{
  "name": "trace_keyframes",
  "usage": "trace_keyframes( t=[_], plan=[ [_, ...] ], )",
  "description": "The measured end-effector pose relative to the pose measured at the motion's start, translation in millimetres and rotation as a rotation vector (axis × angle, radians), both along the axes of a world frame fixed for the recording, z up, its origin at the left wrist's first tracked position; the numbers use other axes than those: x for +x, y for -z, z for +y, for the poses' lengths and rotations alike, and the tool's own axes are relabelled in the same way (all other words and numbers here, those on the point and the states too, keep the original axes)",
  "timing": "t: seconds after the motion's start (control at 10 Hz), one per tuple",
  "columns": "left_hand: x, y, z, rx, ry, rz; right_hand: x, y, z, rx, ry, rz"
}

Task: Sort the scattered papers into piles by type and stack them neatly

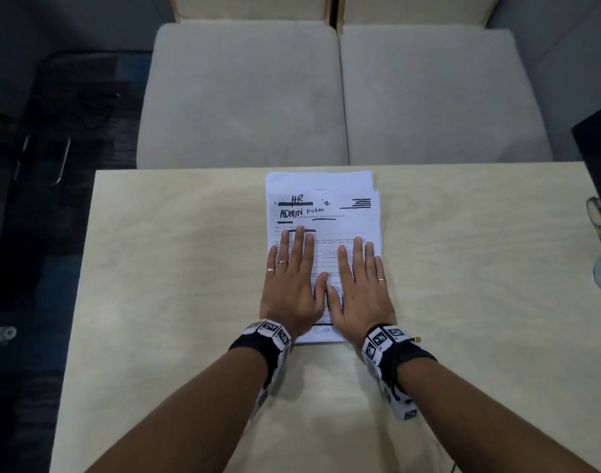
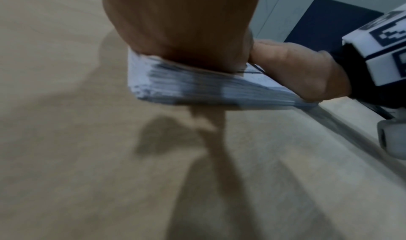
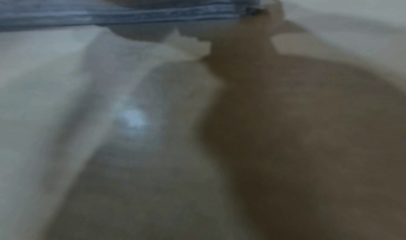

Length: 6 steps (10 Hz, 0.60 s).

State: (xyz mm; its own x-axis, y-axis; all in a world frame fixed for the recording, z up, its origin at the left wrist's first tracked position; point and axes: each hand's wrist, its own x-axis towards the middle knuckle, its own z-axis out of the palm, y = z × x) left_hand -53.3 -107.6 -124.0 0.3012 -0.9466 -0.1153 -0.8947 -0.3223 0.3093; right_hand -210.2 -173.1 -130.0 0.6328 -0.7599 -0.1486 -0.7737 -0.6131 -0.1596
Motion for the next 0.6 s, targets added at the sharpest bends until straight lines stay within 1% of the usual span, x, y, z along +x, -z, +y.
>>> trace_keyframes(
  t=[0.3, 0.4, 0.5, 0.6],
  plan=[
    [0, -1, 2, 0.005, 0.010, -0.016, 1, -1, 1, 0.006, -0.002, 0.003],
    [-1, -4, 2, 0.060, 0.015, -0.020, 3, -9, 1, 0.078, 0.012, 0.028],
    [4, -14, 1, 0.099, 0.045, -0.031, -1, -23, -6, 0.195, 0.061, 0.046],
    [20, -34, 1, 0.069, 0.091, -0.052, -9, -53, -17, 0.195, 0.137, -0.022]
  ],
)
